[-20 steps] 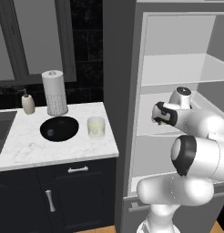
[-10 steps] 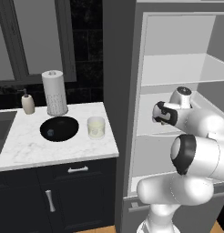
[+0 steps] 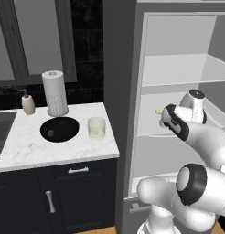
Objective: Grab a lemon wedge from the fridge and one ice cube from the ice bowl, and put them in the glass of lemonade.
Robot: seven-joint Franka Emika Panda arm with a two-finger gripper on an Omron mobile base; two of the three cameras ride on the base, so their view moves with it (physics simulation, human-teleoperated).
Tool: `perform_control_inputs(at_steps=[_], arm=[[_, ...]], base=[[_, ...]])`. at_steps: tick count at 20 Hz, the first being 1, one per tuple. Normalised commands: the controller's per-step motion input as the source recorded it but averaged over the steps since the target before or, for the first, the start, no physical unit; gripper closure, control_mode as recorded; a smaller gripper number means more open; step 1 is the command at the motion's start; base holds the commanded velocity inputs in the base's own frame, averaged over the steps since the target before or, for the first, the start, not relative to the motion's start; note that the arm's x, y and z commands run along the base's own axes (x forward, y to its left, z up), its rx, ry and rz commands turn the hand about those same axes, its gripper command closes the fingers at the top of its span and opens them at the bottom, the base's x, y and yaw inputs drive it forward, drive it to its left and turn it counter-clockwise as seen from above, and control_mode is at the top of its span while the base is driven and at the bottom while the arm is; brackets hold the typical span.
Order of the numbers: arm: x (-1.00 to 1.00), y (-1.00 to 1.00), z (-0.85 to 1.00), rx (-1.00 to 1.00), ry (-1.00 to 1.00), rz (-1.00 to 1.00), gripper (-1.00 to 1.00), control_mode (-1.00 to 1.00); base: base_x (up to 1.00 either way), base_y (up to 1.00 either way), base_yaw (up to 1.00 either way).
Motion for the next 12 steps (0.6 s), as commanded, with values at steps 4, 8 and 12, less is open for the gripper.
perform_control_inputs(at_steps=[4,8,12], arm=[[-1.0,0.0,0.69,0.0,0.0,0.0,1.0,-1.0],[-1.0,0.01,0.98,0.0,0.06,0.0,1.0,-1.0],[-1.0,0.19,1.0,0.0,0.06,0.0,1.0,-1.0]], base=[[0.0,0.0,0.0],[0.0,0.0,0.0],[0.0,0.0,0.0]])
